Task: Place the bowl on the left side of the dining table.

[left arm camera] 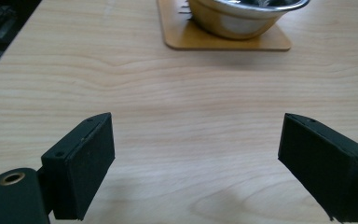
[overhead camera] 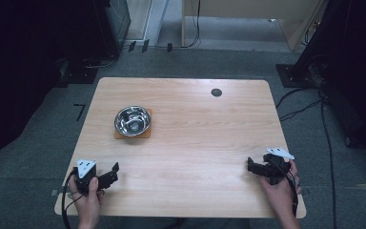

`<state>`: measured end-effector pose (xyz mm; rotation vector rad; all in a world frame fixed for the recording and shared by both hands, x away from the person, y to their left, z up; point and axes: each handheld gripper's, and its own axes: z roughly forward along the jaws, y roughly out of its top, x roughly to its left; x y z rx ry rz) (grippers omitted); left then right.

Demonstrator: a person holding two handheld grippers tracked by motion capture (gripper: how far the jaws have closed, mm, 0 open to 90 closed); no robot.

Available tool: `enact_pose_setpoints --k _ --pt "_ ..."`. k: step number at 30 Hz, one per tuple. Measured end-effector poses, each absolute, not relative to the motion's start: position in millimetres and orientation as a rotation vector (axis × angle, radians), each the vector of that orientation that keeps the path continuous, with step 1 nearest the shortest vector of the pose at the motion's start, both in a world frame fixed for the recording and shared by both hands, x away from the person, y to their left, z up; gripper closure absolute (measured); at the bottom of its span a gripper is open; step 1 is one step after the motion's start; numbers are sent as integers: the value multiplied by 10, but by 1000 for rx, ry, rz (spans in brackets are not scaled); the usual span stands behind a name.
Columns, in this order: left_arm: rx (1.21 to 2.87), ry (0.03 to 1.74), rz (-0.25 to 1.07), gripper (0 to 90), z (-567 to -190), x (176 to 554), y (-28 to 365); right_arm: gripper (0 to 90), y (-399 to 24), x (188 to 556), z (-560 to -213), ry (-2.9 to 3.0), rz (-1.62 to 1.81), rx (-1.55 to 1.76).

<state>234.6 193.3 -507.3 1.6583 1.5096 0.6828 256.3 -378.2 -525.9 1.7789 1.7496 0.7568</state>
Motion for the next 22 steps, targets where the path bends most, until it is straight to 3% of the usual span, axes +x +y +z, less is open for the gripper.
enact_pose_setpoints --k 8,15,22 --pt "1705 1542 704 104 -5126 2348 2101 0 -3782 2563 -5259 1750 757 1779" --pt "1822 1579 703 104 -5180 2406 2046 0 -3782 2562 -5259 1749 757 1779" --pt "1830 1601 693 106 -5188 2426 2046 0 -3782 2562 -5259 1749 757 1779"
